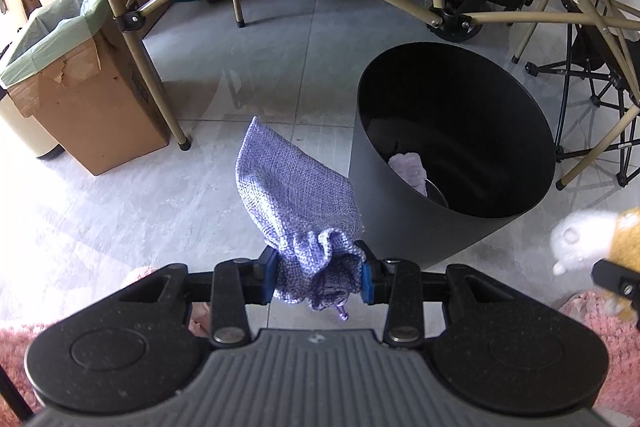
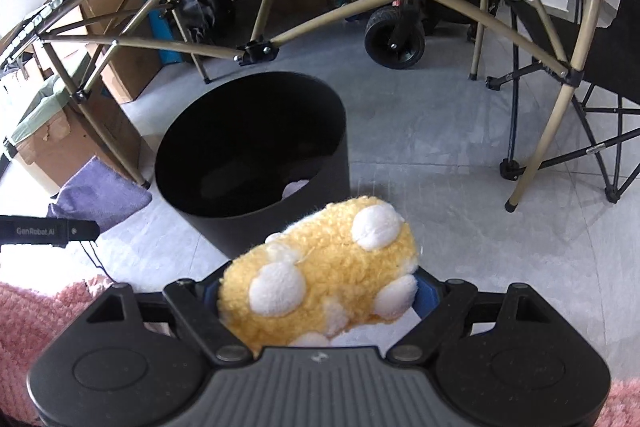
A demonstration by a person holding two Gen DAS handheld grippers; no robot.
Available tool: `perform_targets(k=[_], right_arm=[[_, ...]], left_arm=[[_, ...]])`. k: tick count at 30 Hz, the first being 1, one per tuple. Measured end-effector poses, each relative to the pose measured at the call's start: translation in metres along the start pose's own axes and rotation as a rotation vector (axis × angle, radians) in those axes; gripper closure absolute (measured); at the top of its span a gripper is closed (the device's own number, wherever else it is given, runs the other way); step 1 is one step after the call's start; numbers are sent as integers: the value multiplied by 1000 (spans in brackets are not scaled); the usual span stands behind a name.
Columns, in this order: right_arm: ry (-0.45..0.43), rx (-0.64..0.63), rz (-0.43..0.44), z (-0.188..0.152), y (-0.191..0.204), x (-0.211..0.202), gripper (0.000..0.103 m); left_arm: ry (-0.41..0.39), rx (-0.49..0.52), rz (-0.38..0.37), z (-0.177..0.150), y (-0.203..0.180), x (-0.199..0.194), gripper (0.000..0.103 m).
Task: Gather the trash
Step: 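Open the right gripper to drop the yellow plush toy into the bin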
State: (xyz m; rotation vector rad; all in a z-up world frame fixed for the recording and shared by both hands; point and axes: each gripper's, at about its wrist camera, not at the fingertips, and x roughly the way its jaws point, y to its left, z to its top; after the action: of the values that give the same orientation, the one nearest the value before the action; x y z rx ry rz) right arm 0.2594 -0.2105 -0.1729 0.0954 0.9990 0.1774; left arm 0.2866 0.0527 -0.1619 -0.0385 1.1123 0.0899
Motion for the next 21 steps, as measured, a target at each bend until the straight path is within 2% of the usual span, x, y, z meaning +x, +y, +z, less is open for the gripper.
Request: perform_targets(k=[6, 13, 21], right_arm=[[-38, 23, -5, 13, -4, -8, 18], [-75, -17, 7, 37, 8, -8, 18], [-55, -52, 23, 63, 31, 14, 18]], left_arm=[[25, -19, -6, 3, 3, 9, 65], [32, -42, -8, 5, 10, 14, 65], [42, -86, -15, 7, 27, 19, 65]])
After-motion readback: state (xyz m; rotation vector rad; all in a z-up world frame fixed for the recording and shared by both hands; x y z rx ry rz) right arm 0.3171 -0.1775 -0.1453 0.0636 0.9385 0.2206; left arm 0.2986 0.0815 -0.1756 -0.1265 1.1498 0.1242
